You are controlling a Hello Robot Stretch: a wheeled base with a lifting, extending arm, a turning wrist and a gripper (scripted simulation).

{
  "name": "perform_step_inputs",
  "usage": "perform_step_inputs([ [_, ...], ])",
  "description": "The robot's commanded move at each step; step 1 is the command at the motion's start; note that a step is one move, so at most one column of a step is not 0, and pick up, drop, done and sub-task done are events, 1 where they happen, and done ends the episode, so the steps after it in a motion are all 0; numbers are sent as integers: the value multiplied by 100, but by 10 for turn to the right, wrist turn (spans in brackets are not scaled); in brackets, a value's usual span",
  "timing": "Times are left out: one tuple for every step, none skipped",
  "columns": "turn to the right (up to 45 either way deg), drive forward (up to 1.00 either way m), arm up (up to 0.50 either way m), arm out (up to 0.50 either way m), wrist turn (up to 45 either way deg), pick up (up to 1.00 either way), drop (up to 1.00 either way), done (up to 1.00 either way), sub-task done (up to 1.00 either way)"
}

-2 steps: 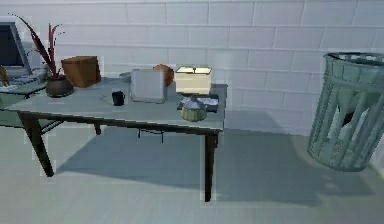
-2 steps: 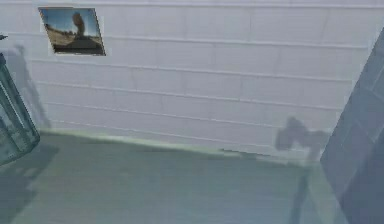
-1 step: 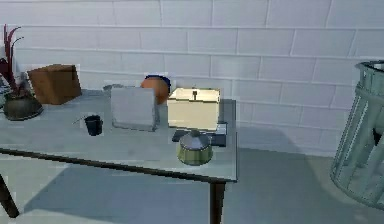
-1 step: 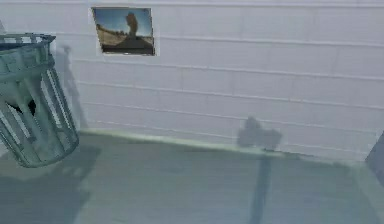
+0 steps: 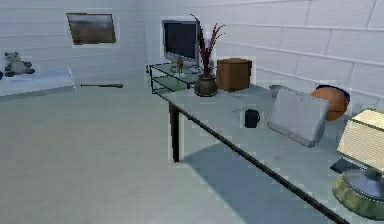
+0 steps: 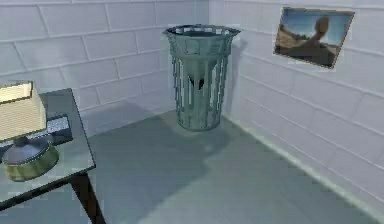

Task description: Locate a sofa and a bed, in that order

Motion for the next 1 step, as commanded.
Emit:
perform_step_inputs([
  [-270,0,0,0,0,0,0,0,0],
])
